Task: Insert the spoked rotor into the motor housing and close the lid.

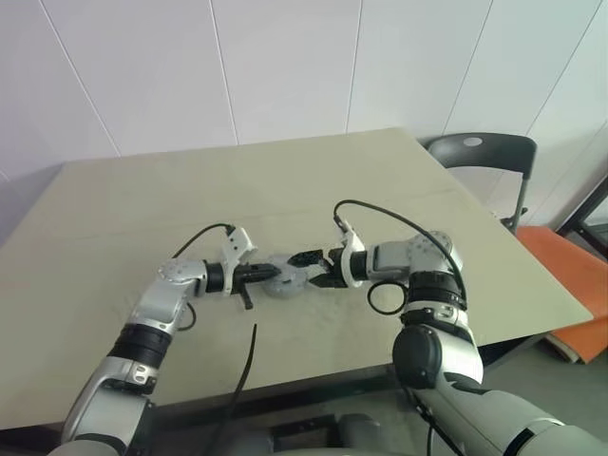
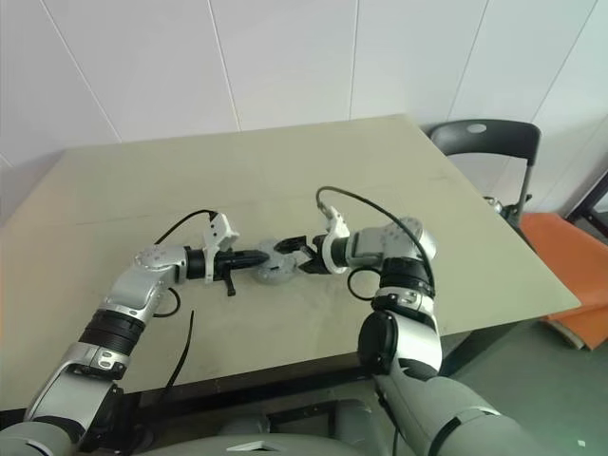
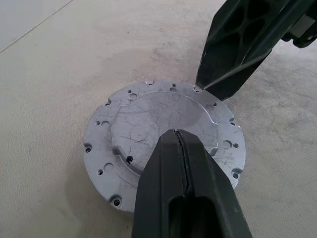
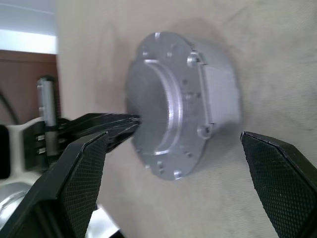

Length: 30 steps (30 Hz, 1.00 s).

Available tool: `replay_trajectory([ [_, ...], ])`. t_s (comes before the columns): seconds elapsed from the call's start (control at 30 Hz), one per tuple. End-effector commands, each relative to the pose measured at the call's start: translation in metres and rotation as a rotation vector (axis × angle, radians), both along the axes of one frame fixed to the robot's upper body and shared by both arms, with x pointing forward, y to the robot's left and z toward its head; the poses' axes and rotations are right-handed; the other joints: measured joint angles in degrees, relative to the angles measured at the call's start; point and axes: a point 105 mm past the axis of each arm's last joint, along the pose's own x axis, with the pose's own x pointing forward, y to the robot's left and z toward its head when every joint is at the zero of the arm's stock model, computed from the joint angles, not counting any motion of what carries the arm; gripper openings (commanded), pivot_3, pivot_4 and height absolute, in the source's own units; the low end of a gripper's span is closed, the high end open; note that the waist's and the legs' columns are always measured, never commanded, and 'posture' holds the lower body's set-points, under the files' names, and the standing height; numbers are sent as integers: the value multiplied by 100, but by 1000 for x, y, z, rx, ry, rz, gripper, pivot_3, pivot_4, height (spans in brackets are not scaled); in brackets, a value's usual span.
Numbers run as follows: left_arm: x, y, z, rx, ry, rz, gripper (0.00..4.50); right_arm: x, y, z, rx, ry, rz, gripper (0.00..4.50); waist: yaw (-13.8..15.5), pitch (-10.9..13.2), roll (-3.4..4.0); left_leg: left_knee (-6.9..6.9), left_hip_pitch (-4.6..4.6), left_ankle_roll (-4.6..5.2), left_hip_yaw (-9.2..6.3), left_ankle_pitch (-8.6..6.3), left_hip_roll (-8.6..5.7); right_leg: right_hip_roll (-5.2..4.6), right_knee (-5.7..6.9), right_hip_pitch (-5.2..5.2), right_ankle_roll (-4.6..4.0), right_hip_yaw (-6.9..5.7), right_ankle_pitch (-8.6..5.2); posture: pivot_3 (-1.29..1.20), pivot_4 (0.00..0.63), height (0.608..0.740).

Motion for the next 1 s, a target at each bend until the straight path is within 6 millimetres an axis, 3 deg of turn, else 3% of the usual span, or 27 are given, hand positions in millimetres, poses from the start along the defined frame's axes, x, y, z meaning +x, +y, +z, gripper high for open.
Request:
replay_trajectory([
  [0.03,-12,10,-29,73,103,11,0,7,-9,8,-48,-46,-43,4464,-1,0,0,0,-1,0,0,0,-1,0,-1,0,0,-1,0,0,0,740],
  [0.2,-12,10,-27,69,103,7,0,7,-13,1,-88,-40,-67,4464,-2,0,1,0,1,0,1,0,-1,2,-2,1,0,-3,0,0,0,740],
  [0.47,-13,9,-27,65,102,9,0,-2,10,-3,-32,-1,-56,4464,-6,-2,2,0,5,1,1,0,0,3,-2,4,0,-4,-1,0,0,740],
  [0.73,-11,9,-26,66,97,11,0,-7,35,7,69,23,-13,4464,-4,-2,3,-2,3,1,1,0,0,2,-5,4,0,-4,-1,0,0,740],
  [1.0,-9,10,-27,68,94,15,0,-11,47,12,100,13,52,4464,-15,-2,4,-2,4,1,0,0,0,3,-5,4,-14,-5,-9,0,0,740],
])
